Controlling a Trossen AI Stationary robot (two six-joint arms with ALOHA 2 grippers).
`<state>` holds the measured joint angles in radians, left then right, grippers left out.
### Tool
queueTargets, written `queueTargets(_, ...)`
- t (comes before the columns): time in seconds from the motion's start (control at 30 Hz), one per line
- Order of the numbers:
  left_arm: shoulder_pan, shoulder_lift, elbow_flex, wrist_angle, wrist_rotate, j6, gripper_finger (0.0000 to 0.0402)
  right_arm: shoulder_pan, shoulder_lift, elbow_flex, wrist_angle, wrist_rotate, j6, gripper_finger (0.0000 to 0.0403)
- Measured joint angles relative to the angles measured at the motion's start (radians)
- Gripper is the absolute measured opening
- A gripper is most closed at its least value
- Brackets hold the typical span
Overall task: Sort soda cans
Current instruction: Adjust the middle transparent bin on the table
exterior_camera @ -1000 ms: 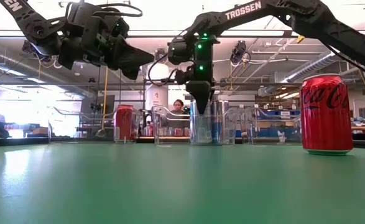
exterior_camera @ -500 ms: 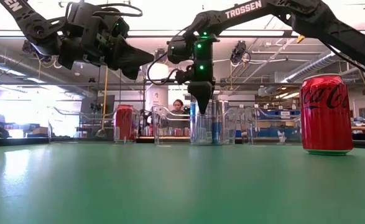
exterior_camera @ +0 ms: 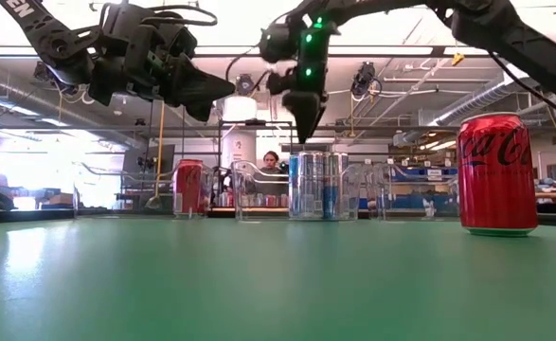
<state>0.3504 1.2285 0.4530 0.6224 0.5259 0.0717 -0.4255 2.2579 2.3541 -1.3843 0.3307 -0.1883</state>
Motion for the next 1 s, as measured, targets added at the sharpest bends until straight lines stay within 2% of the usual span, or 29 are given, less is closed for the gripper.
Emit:
queueTargets(0.1, 0.0, 0.0, 0.0, -0.007, 0.0, 0.0, 0.0005, 0.009, -0.039, 0.001, -0.052, -0.046, 0.035, 0.0298)
queueTargets(0.2, 0.0, 0.0, 0.0, -0.061, -0.011, 0.002, 0.0005, 0.026, -0.077, 0.001, -0.114, -0.069, 0.065, 0.0259)
queueTargets(0.27, 0.0, 0.002, 0.0, -0.119, -0.059, 0.015, 0.0005, 0.046, -0.106, 0.001, -0.145, -0.066, 0.073, 0.022)
queueTargets(0.37, 0.0, 0.013, 0.0, -0.176, -0.196, 0.026, 0.0005, 0.075, -0.156, 0.001, -0.165, -0.066, 0.073, 0.0149)
queueTargets(0.5, 0.0, 0.062, 0.009, -0.164, -0.323, 0.024, 0.0005, 0.103, -0.221, 0.001, -0.165, -0.066, 0.081, 0.0046)
queueTargets(0.57, 0.0, 0.102, 0.028, -0.163, -0.368, 0.023, 0.0005, 0.113, -0.251, 0.001, -0.166, -0.064, 0.084, 0.0012)
queueTargets(0.8, 0.0, 0.244, 0.114, -0.132, -0.483, 0.028, 0.0005, 0.144, -0.365, -0.037, -0.168, 0.026, 0.145, 0.0003)
queueTargets(1.0, 0.011, 0.28, 0.128, -0.139, -0.619, 0.057, 0.0005, 0.169, -0.514, -0.232, -0.092, 0.083, 0.214, 0.0001)
